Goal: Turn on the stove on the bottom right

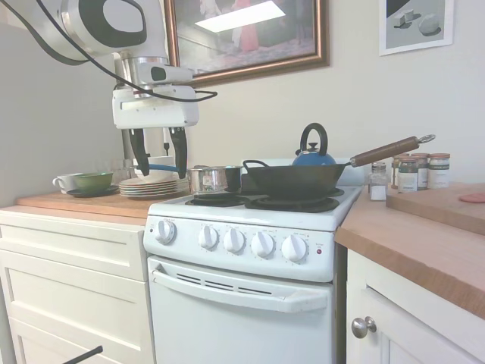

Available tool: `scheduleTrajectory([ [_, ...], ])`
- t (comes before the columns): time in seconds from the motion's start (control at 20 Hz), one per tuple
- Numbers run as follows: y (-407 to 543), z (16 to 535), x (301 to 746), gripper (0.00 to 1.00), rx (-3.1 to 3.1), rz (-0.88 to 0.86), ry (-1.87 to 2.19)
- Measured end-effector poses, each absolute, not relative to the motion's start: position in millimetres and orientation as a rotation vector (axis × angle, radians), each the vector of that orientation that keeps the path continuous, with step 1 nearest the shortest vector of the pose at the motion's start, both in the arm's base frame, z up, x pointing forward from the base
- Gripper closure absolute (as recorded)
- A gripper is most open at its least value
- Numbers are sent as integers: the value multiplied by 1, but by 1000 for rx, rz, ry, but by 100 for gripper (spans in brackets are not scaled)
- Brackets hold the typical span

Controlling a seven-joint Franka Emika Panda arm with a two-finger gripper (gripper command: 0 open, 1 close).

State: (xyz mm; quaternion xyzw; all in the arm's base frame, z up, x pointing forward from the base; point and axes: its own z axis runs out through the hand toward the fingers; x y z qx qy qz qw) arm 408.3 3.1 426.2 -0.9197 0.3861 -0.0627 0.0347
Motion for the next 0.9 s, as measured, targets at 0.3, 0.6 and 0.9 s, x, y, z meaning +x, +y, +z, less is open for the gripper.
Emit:
scheduleTrajectory([
  [0.3, 11, 422, 409, 0, -2859, -191, 1162],
  [0.6, -7, 404, 416, 0, -2845, -146, 1218],
  [0.9, -51, 375, 426, 100, -2827, -110, 1257],
])
